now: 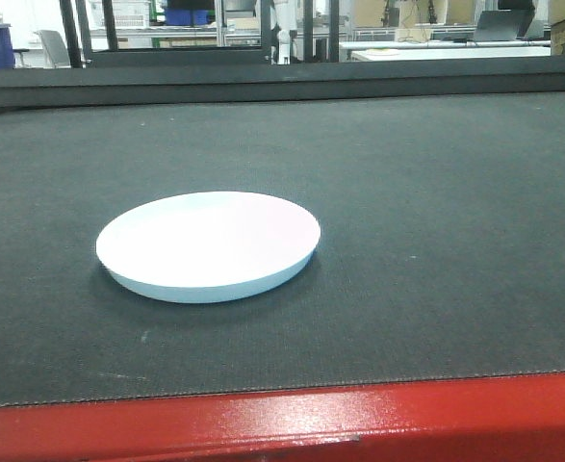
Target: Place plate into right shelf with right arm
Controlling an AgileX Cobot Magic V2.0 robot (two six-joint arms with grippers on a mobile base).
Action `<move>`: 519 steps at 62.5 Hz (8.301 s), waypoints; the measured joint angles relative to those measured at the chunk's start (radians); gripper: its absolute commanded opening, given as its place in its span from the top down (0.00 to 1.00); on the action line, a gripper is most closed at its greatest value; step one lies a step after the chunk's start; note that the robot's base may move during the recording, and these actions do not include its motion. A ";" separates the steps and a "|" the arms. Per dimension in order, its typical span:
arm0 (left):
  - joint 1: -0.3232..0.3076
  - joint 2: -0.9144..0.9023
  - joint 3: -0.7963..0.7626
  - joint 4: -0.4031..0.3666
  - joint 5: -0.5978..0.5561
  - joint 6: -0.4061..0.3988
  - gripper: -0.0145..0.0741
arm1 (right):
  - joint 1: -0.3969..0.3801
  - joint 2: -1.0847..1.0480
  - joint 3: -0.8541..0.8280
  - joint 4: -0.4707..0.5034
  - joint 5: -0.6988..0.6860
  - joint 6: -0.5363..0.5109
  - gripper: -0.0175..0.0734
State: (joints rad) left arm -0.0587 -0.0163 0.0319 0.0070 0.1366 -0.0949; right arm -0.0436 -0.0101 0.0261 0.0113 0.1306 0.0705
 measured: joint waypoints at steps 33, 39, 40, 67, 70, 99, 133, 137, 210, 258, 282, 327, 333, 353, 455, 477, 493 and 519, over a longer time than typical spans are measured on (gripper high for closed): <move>0.000 0.000 0.000 0.000 0.000 0.000 0.89 | 0.000 0.000 0.001 0.000 -0.286 0.006 0.75; 0.000 0.000 0.000 0.000 0.000 0.000 0.89 | 0.000 0.000 -0.001 0.000 -0.361 0.085 0.75; 0.000 0.000 0.000 0.000 0.000 0.000 0.89 | 0.000 0.000 -0.005 0.000 -0.361 0.111 0.75; 0.000 0.000 0.000 0.000 0.000 0.000 0.89 | 0.025 0.309 -0.720 0.006 0.137 0.296 0.75; 0.000 0.000 0.000 0.000 0.000 0.000 0.89 | 0.047 0.390 -0.810 0.024 0.247 0.290 0.75; 0.000 0.000 0.000 0.000 0.000 0.000 0.89 | 0.432 1.213 -1.198 0.170 0.724 0.133 0.69; 0.000 0.000 0.000 0.000 0.000 0.000 0.89 | 0.602 1.657 -1.200 0.248 0.389 0.131 0.12; 0.000 0.000 0.000 0.000 0.000 0.000 0.89 | 0.604 1.678 -1.200 0.255 0.366 0.131 0.12; 0.000 0.000 0.000 0.000 0.000 0.000 0.89 | 0.604 1.860 -1.239 0.279 0.345 0.131 0.56; 0.000 0.000 0.000 0.000 0.000 0.000 0.89 | 0.573 1.584 -1.236 0.185 0.423 0.130 0.75; 0.000 0.000 0.000 0.000 0.000 0.000 0.89 | 0.572 1.037 -1.051 0.071 0.362 0.130 0.75; 0.000 0.000 0.000 0.000 0.000 0.000 0.89 | 0.572 0.078 -0.486 -0.110 -0.014 0.128 0.75; 0.000 0.000 0.000 0.000 0.000 0.000 0.89 | 0.572 0.070 -0.464 -0.113 -0.063 0.128 0.75; 0.000 0.000 0.000 0.000 0.000 0.000 0.89 | 0.572 0.069 -0.458 -0.120 -0.078 0.128 0.75; 0.000 0.000 0.000 0.000 0.000 0.000 0.89 | 0.572 0.068 -0.458 -0.121 -0.084 0.128 0.75; 0.000 0.000 0.000 0.000 0.000 0.000 0.89 | 0.572 0.068 -0.458 -0.121 -0.084 0.128 0.75; 0.000 0.000 0.000 0.000 0.000 0.000 0.89 | 0.572 0.068 -0.458 -0.121 -0.087 0.128 0.75; 0.000 0.000 0.000 0.000 0.004 0.000 0.89 | 0.572 0.068 -0.458 -0.121 -0.090 0.128 0.75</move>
State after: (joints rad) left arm -0.0587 -0.0163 0.0319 0.0070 0.1406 -0.0949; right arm 0.5286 0.0575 -0.4318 -0.1102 0.0402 0.1989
